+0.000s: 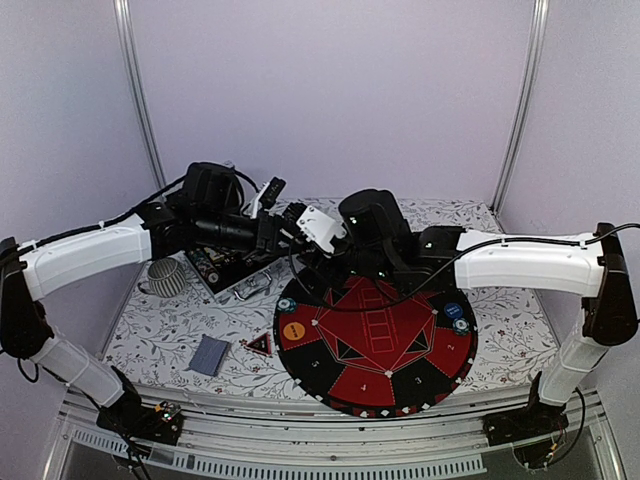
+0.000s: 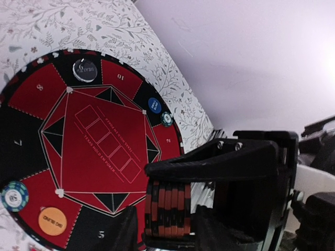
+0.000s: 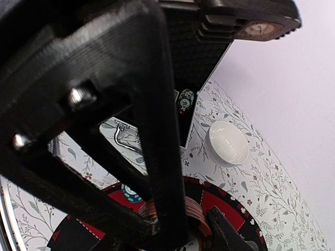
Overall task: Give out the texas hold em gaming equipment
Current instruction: Pass from the left arm to the right, then place the poker chips pile in the big blind area.
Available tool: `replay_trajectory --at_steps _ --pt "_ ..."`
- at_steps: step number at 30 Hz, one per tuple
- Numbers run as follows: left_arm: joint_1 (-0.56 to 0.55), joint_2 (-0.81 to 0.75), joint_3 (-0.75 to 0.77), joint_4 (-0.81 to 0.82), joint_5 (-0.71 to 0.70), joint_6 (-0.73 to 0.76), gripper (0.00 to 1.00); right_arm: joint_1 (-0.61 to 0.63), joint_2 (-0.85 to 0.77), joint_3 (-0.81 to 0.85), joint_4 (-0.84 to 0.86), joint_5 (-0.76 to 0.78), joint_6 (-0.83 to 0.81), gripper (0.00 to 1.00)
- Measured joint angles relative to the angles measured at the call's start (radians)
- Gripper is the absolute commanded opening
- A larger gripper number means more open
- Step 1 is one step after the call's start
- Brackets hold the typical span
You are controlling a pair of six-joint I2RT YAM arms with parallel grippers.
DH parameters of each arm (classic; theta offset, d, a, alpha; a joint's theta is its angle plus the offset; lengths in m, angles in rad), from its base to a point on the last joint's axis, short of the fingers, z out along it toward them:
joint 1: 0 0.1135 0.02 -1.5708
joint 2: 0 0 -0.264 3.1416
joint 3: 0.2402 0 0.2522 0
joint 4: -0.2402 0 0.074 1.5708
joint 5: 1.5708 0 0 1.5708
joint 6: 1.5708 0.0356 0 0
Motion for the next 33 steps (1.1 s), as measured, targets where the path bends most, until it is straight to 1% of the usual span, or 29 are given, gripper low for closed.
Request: replay_trajectory --at_steps 6,9,14,22,25,28,33 --pt "-0.002 0.017 -0.024 -0.024 -0.042 0.026 0.67 -0.021 0.001 0.0 -0.068 -0.01 0.071 0.02" --pt "0.002 0.023 -0.028 -0.042 -0.072 0.04 0.71 -0.034 0.011 -0.003 -0.105 -0.041 0.12 0.02" --pt "0.034 0.022 -0.035 -0.087 -0.135 0.071 0.72 -0.045 0.053 -0.011 -0.188 -0.111 0.201 0.02" --pt "0.16 -0.038 -0.118 -0.168 -0.224 0.118 0.72 -0.046 0.168 -0.012 -0.313 -0.233 0.311 0.02" --pt "0.186 -0.065 -0.132 -0.19 -0.251 0.132 0.72 -0.043 0.253 0.049 -0.377 -0.259 0.341 0.02" --pt "0.193 -0.076 -0.133 -0.198 -0.264 0.142 0.73 -0.04 0.335 0.106 -0.406 -0.273 0.359 0.02" --pt "0.193 -0.076 -0.137 -0.212 -0.275 0.156 0.73 -0.04 0.408 0.153 -0.473 -0.273 0.365 0.02"
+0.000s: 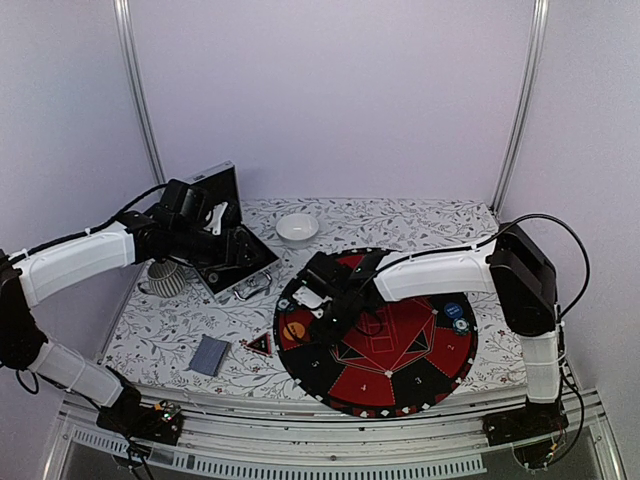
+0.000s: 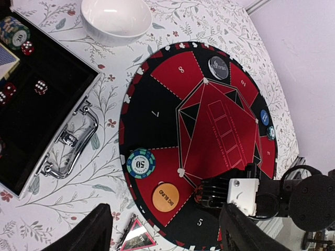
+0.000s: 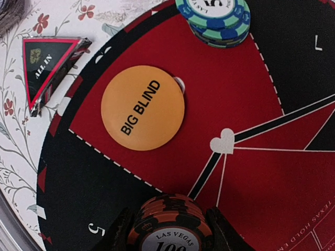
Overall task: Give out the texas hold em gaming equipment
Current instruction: Place the poker chips pile in the big blind area.
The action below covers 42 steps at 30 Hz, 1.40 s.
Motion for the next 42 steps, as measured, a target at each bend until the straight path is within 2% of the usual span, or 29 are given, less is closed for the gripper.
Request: replay_trajectory --at_steps 11,19,23,30,35,42 --pt "0.0 0.0 0.0 -0.003 -0.005 0.018 0.72 -0.001 0.097 0.121 -0.068 0.01 -0.014 0.02" --pt "0.001 0.0 0.0 -0.007 -0.005 0.024 0.72 0.001 0.121 0.153 -0.082 0.04 -0.038 0.07" --pt "0.001 0.0 0.0 -0.01 -0.005 0.028 0.73 0.001 0.122 0.154 -0.082 0.04 -0.042 0.15" --pt "0.004 0.0 0.0 -0.013 -0.005 0.035 0.73 0.002 0.122 0.154 -0.082 0.041 -0.044 0.39" --pt "0.005 0.0 0.0 -0.019 -0.006 0.037 0.73 0.006 0.123 0.154 -0.082 0.053 -0.047 0.47" --pt "0.017 -0.018 0.0 -0.035 -0.021 0.045 0.73 0.008 0.124 0.154 -0.08 0.066 -0.05 0.52"
